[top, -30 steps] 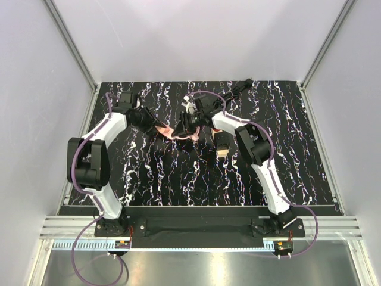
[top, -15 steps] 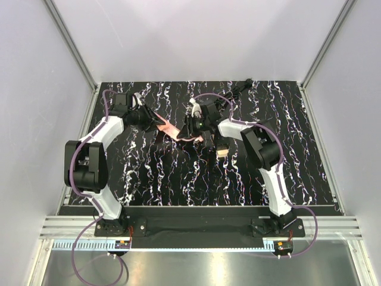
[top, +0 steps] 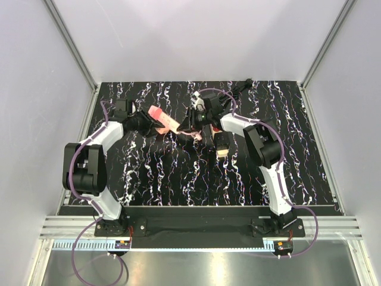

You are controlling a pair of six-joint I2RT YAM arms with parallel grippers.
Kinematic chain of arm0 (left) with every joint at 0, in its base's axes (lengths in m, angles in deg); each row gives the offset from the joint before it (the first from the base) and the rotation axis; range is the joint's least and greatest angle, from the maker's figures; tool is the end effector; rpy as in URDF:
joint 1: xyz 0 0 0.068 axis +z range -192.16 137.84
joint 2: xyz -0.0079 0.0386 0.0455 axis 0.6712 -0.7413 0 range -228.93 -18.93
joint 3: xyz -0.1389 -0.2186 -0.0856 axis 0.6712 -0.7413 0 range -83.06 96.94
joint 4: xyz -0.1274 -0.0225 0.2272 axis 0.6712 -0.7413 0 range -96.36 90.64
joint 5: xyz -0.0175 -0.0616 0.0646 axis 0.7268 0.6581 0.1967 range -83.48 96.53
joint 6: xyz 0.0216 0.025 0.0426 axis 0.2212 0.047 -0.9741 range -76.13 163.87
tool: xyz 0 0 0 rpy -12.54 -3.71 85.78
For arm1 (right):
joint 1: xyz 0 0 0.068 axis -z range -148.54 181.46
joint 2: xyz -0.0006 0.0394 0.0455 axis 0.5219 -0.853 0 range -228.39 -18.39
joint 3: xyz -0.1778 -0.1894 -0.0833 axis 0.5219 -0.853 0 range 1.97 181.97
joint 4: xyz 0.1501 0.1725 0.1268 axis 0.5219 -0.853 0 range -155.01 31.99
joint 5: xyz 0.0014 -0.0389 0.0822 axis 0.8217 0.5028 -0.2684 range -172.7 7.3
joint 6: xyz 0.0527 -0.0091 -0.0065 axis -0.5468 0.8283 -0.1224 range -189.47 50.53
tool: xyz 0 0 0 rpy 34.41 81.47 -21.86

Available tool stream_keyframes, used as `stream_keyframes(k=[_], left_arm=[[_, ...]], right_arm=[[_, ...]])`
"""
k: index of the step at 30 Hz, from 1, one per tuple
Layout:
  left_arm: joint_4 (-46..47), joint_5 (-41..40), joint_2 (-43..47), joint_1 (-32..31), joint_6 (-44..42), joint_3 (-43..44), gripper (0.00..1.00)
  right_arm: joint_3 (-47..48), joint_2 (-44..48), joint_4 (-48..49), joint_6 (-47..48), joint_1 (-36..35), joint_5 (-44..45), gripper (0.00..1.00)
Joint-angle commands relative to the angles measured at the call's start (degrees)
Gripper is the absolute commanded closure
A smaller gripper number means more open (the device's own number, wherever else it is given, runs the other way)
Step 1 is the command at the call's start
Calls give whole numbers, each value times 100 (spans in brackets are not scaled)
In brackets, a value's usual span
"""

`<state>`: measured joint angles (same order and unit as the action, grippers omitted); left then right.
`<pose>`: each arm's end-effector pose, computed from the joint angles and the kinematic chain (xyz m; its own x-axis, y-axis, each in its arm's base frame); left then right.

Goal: Insert the plug

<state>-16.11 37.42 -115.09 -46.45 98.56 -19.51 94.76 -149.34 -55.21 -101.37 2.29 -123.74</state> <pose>0.3528 -0.0448 0.2151 -0.7618 -0.6452 -0.0583 -0.3878 0.5263 -0.7567 0.4296 0.2666 0.1503 -0.8704 -0.0293 -0.4915 -0.4419 0.4866 0.7536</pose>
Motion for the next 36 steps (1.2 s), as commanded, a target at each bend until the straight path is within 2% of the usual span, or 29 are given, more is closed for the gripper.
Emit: stream_keyframes(k=[1,7,11,14,23,26,28,33,35,36], left_arm=[[129,-338,132,-45,576,52,100],[-292,-452,229,-124,1025,385,100],[-1564,-1295,203,-291,902,1271,100],[-2058,-1271,-138,-265,911,1694,100],[-2726,-1533,-737,-396,1298,2292,100],[-2772,-1902,-720,-537,1166,2496,100],[-2763,-1842,-694,-529,1350,2478,100],[-2913,-2009,-790,-537,1210,2698,100],[-2930,-1895,-825,-546,1289,2680,100],[-2956,-1833,-852,-555,1385,2680,100]], right_arm=[[458,-105,-78,-360,43,-378,100],[652,-272,-254,-545,52,-466,100],[758,-422,-254,-677,43,-599,100],[766,-448,-254,-695,43,-624,100],[995,-703,-422,-1037,25,-1310,100],[1021,-703,-483,-1099,34,-1328,100],[1056,-712,-605,-1073,34,-1319,100],[1188,-773,-1088,-740,34,-1003,100],[1416,-835,-1597,-415,34,-802,96],[1469,-861,-1721,-335,34,-722,87]])
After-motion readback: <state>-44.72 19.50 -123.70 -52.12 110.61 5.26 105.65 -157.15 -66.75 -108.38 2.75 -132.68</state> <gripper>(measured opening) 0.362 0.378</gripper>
